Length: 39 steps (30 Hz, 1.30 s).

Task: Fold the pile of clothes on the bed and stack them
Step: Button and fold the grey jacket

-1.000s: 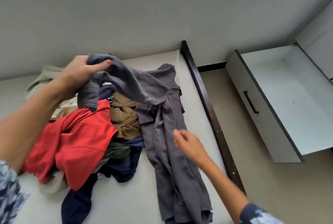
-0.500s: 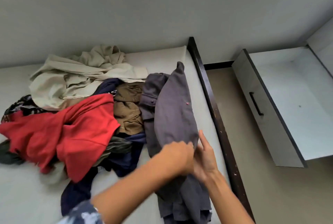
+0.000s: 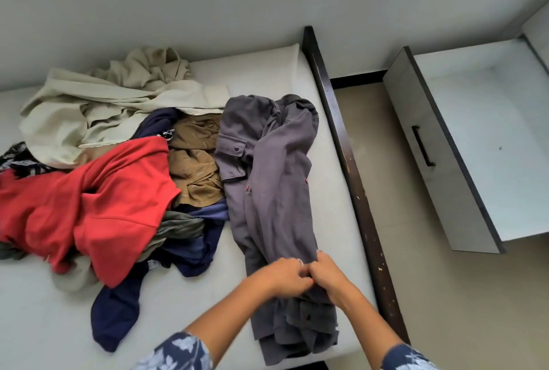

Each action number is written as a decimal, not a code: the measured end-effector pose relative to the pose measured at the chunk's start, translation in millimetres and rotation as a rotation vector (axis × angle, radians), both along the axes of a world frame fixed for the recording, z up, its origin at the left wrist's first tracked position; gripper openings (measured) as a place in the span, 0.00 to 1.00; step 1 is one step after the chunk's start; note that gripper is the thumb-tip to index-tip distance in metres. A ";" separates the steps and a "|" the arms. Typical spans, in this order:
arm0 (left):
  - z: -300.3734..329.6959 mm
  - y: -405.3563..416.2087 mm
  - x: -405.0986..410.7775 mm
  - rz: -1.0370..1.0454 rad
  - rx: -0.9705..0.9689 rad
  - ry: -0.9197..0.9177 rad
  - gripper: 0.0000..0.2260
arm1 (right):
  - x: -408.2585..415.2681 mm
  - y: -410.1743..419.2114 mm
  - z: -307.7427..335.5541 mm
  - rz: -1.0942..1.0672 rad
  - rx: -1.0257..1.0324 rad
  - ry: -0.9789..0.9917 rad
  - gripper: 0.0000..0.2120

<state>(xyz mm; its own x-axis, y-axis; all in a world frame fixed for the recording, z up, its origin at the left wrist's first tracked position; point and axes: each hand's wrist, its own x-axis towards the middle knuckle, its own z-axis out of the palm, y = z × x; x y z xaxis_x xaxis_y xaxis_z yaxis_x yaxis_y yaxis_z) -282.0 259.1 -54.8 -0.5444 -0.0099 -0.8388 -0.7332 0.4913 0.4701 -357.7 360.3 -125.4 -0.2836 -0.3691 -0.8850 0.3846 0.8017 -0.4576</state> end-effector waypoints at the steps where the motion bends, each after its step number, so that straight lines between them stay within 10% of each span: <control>1: -0.9 -10.6 -3.1 0.011 -0.021 0.002 0.16 | -1.9 3.6 -5.6 0.139 0.044 0.059 0.16; 5: -6.7 -57.3 -21.7 0.209 -0.226 0.073 0.14 | -21.9 3.7 -8.3 0.436 0.170 0.155 0.02; 12: 2.9 -130.9 -74.2 0.570 -0.640 0.261 0.17 | -101.4 -72.5 0.3 0.122 0.072 0.220 0.28; 23: -57.1 -186.7 -154.1 0.181 -0.931 0.373 0.22 | -186.4 -192.2 -38.4 -0.379 -0.177 -0.046 0.19; 34: -55.8 -191.1 -93.9 1.057 -0.422 0.757 0.11 | -179.4 -228.6 6.2 -0.586 -0.637 0.143 0.07; 39: -93.8 -210.8 -85.4 1.322 -0.363 0.363 0.11 | -162.2 -254.3 -9.4 -0.048 -0.447 0.293 0.10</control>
<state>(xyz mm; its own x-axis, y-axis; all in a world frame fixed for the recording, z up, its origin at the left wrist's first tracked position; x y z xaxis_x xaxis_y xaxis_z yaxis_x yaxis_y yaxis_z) -367.3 48.3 -148.6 -0.1461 -0.8551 -0.4974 -0.6082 -0.3189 0.7269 -519.9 106.0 -134.8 -0.5210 -0.6722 -0.5261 0.2214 0.4888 -0.8438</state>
